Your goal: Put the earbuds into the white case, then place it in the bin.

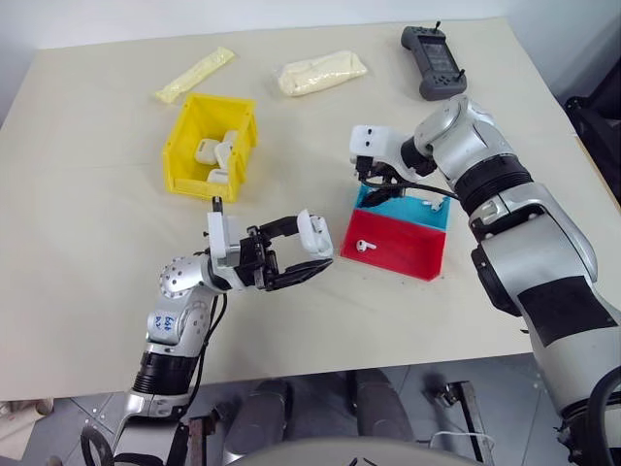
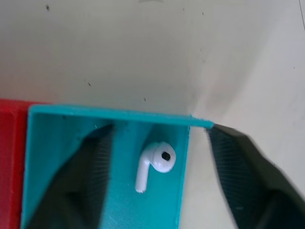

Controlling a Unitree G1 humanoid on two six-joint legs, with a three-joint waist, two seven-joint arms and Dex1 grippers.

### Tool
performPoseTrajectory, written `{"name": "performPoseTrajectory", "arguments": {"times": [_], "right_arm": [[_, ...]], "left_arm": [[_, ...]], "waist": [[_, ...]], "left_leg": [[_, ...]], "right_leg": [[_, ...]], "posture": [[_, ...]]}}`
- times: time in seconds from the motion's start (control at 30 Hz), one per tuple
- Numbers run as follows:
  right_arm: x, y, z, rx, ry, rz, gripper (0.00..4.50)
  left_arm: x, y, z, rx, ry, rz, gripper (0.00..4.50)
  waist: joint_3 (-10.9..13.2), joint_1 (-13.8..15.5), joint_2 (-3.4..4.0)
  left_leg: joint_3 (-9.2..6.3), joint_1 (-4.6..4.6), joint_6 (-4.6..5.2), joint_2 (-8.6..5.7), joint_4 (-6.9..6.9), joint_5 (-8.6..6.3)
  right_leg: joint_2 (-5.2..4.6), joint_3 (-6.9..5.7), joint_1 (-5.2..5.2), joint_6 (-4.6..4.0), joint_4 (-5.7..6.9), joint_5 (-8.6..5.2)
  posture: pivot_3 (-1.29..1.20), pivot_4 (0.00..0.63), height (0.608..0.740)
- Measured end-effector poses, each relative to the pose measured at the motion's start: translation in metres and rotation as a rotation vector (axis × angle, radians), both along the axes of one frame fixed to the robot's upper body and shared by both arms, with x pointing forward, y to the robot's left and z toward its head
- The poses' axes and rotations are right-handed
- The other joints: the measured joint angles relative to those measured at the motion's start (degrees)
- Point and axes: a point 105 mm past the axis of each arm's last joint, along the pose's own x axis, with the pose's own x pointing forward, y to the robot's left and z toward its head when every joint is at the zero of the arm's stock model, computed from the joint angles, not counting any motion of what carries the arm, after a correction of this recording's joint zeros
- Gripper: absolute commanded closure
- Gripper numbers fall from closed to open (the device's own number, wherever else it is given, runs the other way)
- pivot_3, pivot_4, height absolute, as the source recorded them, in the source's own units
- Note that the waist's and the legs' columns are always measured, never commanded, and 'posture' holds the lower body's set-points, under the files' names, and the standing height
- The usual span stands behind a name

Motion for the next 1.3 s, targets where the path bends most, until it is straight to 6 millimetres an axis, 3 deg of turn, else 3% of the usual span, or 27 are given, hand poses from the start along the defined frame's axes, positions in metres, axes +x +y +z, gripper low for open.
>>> {"name": "performPoseTrajectory", "arguments": {"times": [0.8,0.93,1.3], "right_arm": [[-0.0017,-0.0068,-0.0001,-0.05,0.014,0.008,2.14],[-0.0013,-0.008,-0.0005,-0.065,0.011,0.007,2.98],[-0.0006,-0.0092,-0.0004,-0.075,0.004,0.003,2.98]], "left_arm": [[0.0003,0.0017,-0.0005,-0.006,0.004,0.014,1.71],[0.0003,0.0017,-0.0005,-0.006,0.004,0.015,1.71],[0.0006,0.0017,-0.0001,-0.007,0.004,0.019,1.71]], "waist": [[0.0,0.1,0.02],[0.0,0.1,0.02],[0.0,0.1,0.03]], "left_leg": [[0.0,0.01,0.0,0.0,0.01,0.0],[0.0,0.02,0.0,-0.01,0.02,0.0],[0.0,0.03,0.0,-0.01,0.02,0.0]], "right_leg": [[0.0,0.0,0.01,0.0,0.02,0.0],[-0.01,0.0,0.02,-0.01,0.02,0.0],[-0.01,0.01,0.03,-0.01,0.03,0.0]], "posture": [[0.0,0.15,0.74],[0.0,0.15,0.74],[0.0,0.15,0.74]]}}
